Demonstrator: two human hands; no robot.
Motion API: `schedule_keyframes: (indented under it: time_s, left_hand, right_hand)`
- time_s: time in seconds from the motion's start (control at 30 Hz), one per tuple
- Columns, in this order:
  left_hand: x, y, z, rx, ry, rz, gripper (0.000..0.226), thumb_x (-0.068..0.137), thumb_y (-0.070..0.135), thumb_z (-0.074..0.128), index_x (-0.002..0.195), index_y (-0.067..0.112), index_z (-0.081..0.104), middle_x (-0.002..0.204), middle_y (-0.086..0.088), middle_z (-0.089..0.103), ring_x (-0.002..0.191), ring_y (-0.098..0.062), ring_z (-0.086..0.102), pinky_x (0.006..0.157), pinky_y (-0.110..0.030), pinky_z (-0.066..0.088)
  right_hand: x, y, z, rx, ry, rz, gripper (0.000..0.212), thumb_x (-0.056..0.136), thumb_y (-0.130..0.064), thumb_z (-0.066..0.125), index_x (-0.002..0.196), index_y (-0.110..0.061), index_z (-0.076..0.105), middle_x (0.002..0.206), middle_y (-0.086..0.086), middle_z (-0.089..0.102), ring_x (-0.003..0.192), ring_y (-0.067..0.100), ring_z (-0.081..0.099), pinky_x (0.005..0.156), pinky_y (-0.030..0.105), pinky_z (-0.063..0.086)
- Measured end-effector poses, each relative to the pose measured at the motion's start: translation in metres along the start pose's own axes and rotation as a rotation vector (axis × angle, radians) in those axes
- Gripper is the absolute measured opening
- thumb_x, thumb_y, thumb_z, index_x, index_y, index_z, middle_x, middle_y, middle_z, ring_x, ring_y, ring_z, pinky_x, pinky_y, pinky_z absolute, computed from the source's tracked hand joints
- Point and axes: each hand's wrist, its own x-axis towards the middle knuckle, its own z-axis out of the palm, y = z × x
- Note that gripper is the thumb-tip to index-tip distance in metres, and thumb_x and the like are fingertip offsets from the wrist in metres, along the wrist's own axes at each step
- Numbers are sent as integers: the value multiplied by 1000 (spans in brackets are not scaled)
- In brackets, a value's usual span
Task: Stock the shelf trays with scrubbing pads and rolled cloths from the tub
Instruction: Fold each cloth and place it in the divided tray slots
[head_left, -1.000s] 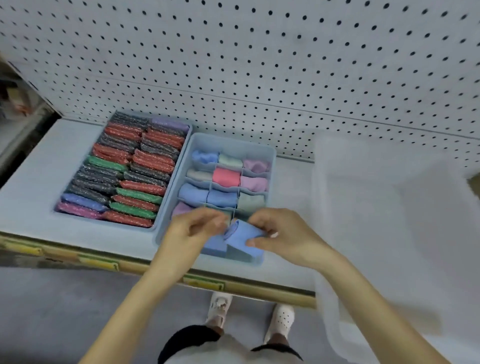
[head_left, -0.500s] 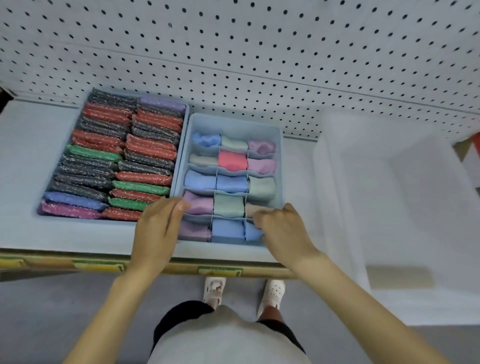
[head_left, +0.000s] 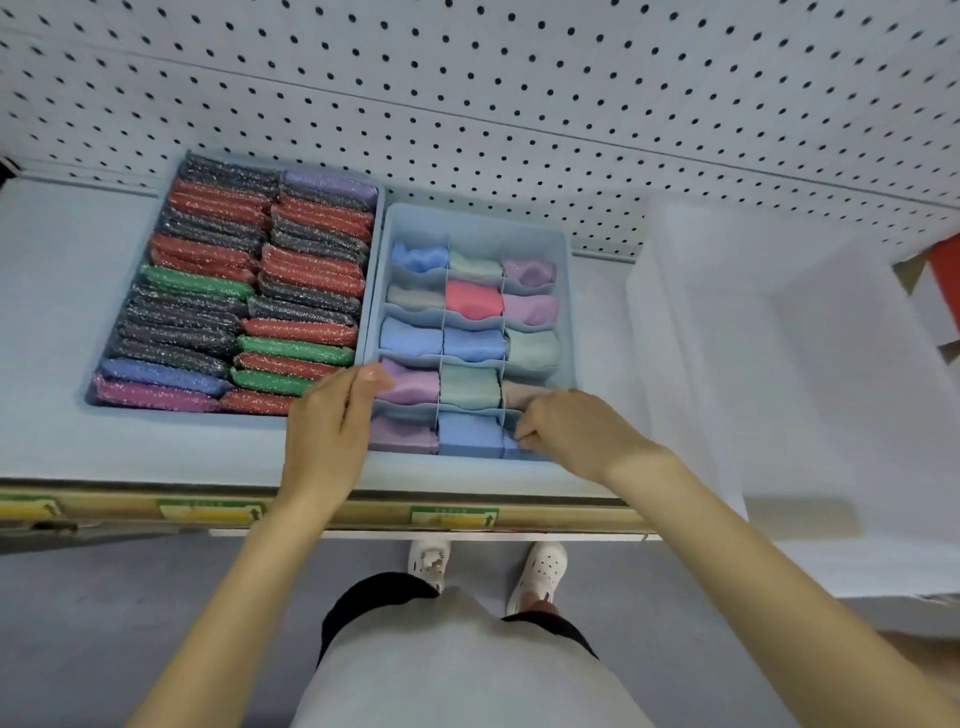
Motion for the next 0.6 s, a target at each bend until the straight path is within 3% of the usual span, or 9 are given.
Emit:
schedule_keyframes:
  time_s: [0.07, 0.17, 0.23, 0.3, 0.4, 0.6]
  left_hand:
    - [1, 1, -10, -73, -5, -54, 42, 100, 38, 34, 97, 19, 71, 83, -8, 69, 67, 5, 54, 62, -11, 36]
    - [2, -4, -25, -24, 12, 0, 40, 100, 39, 29, 105, 26, 66, 96, 13, 67, 89, -2, 58, 72, -10, 39]
    - [3, -8, -28, 24, -35, 26, 49, 97, 44, 24, 110, 22, 66, 104, 14, 66, 96, -3, 57, 76, -13, 39]
    - [3, -12, -28, 35, -93, 28, 57, 94, 48, 19, 112, 20, 65, 107, 10, 66, 100, -6, 58, 79, -17, 40]
    - [2, -18, -29, -46, -108, 10, 54, 94, 46, 20, 111, 22, 66, 109, 12, 67, 103, 0, 58, 83, -6, 38]
    - [3, -20, -28, -99, -109, 3, 57, 95, 46, 21, 112, 17, 67, 109, 10, 68, 103, 2, 58, 86, -7, 40]
  right_hand:
    - [0, -1, -12, 74, 10, 68, 20, 90, -17, 49, 74, -12, 61, 82, 7, 63, 75, 30, 56, 66, 36, 46]
    - [4, -30, -32, 359, 169, 84, 19, 94, -21, 51, 90, -16, 69, 95, 3, 71, 89, 24, 61, 77, 33, 48]
    - [14, -64, -36, 566, 140, -4, 20, 95, -22, 52, 102, -21, 71, 104, -4, 71, 96, 15, 62, 78, 20, 47]
    - [31, -90, -25, 537, 52, -119, 22, 96, -25, 50, 106, -20, 69, 109, -1, 69, 98, 18, 61, 82, 26, 46]
    - [53, -100, -4, 422, -58, -123, 32, 99, -33, 42, 108, -12, 65, 113, 11, 64, 101, 32, 58, 82, 36, 45]
    - [68, -95, -5, 495, -148, -97, 32, 99, -29, 45, 103, -4, 64, 105, 16, 64, 95, 30, 56, 73, 31, 38]
